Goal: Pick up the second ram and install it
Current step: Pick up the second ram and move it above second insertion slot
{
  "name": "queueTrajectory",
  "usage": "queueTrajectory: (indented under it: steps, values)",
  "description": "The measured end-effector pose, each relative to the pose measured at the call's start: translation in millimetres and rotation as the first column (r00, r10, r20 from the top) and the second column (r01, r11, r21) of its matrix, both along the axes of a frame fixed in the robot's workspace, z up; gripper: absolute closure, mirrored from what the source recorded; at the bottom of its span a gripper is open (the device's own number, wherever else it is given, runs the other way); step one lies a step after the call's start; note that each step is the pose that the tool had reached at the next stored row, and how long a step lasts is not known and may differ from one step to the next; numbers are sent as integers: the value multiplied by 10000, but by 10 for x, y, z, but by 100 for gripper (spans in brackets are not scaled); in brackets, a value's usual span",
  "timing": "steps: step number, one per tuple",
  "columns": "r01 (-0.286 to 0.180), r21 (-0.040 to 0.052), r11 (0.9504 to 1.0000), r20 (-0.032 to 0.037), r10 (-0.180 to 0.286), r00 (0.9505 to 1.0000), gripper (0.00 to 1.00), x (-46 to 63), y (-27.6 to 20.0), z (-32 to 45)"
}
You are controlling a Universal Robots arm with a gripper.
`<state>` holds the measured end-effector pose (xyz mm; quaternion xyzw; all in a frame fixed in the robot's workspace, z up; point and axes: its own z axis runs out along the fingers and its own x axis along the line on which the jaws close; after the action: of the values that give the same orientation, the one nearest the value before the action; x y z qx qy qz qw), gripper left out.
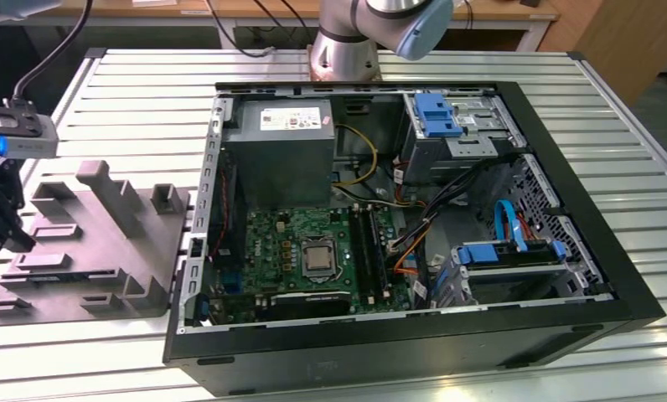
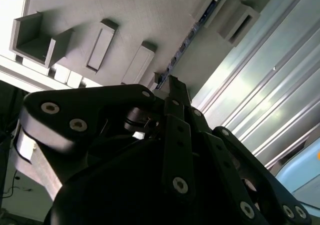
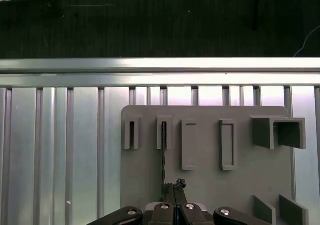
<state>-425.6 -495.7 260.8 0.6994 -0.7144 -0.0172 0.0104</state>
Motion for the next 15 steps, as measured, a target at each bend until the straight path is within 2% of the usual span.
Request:
queueTrajectory:
  steps: [8, 15]
  values:
    - [0, 1, 10000, 3, 0, 10000, 90, -7, -12, -107]
    - [0, 1, 10000, 4, 0, 10000, 90, -8, -40, -198]
